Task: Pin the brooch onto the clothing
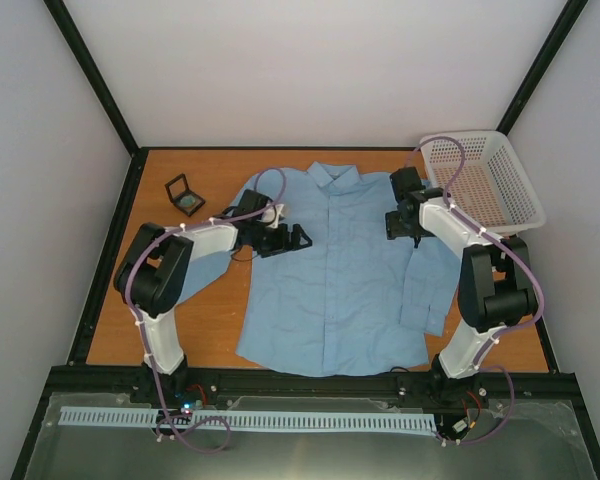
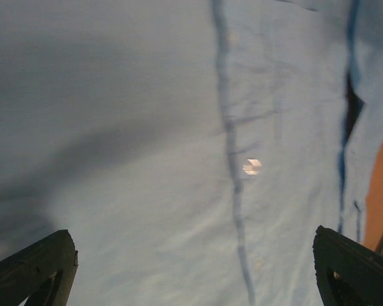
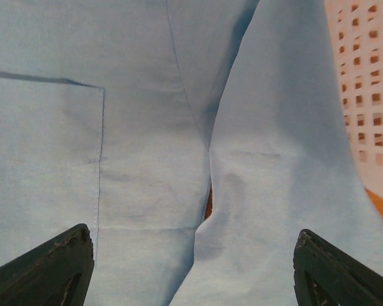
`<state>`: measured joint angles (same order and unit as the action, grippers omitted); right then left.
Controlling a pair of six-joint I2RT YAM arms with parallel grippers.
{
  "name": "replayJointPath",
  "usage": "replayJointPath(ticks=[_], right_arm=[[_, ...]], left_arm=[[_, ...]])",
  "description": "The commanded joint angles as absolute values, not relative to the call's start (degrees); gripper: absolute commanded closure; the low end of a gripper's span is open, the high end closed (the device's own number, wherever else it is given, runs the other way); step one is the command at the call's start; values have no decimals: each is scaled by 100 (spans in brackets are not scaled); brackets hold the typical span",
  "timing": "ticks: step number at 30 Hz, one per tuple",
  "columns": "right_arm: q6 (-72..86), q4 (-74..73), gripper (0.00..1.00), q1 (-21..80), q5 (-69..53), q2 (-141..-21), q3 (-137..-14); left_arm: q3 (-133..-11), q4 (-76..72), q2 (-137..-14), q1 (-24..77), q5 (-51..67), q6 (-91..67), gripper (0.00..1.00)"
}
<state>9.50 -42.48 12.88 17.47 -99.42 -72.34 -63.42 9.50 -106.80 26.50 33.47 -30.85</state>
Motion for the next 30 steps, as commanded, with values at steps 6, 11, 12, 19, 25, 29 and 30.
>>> replayJointPath(ticks=[6, 11, 12, 19, 25, 29, 30], right_arm=[[1015, -4100, 19, 1348, 1314, -10227, -7084], [1046, -4057, 20, 1497, 1210, -10491, -7146], [1057, -4052, 21, 1539, 1158, -10556, -7174], [1360, -4022, 31, 1657, 1395, -10856, -7150], [1407, -4199, 41, 1595, 2471, -11027, -6851], [1390, -4282, 42, 1472, 2845, -10704, -6505], [1372, -4293, 42, 1417, 2886, -10592, -6406]], left_arm=[[-5485, 1264, -10400, 1486, 2720, -3119, 0], [-5207, 1365, -10203, 1284, 2317, -2960, 0], [-5170, 1347, -10138, 1283, 2292, -2965, 0], [-4992, 1117, -10012, 1283, 2664, -3120, 0], [-4868, 1088, -9916, 1279, 2561, -3153, 0], [-4837, 1115, -9917, 1275, 2479, -3146, 0], [-4839, 1117, -9914, 1274, 2472, -3146, 0]])
